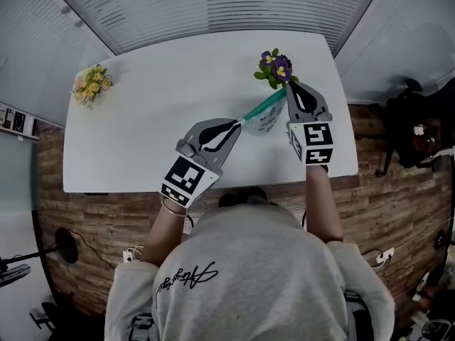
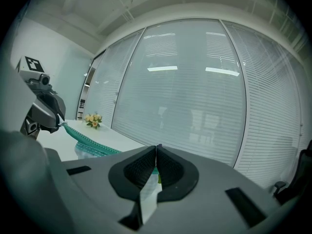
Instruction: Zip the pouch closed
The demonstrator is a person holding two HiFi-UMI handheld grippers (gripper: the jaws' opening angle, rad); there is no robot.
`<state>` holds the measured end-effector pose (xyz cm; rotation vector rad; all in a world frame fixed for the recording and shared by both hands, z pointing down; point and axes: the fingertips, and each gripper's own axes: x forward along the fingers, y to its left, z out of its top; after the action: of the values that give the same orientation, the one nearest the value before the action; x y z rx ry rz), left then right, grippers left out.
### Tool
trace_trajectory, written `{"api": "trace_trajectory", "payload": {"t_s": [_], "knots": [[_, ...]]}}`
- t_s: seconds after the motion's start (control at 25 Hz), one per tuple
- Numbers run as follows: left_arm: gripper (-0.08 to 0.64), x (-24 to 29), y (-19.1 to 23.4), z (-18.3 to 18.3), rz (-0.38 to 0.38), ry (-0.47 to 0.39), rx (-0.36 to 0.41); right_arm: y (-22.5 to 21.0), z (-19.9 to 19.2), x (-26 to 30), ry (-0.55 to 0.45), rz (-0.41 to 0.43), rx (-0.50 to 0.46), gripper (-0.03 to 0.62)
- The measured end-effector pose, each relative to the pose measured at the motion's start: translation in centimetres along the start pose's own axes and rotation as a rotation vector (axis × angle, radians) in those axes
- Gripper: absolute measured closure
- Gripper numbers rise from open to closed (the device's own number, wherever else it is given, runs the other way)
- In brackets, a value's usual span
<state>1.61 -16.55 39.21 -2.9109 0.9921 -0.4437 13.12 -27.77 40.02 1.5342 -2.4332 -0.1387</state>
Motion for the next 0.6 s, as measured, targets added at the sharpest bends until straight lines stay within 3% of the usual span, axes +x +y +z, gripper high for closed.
{"api": "trace_trajectory", "payload": {"t_s": [0.32,0.6], "knots": [[0.543,-1.5,1.5,0.3,0.066,-0.039,-0.019,0.5,1.4,-1.3,-0.037,0.032,0.012,0.584],[0.543,-3.9,3.0,0.7,0.125,-0.064,-0.038,2.3,3.2,-3.8,-0.071,0.111,0.015,0.584]]}}
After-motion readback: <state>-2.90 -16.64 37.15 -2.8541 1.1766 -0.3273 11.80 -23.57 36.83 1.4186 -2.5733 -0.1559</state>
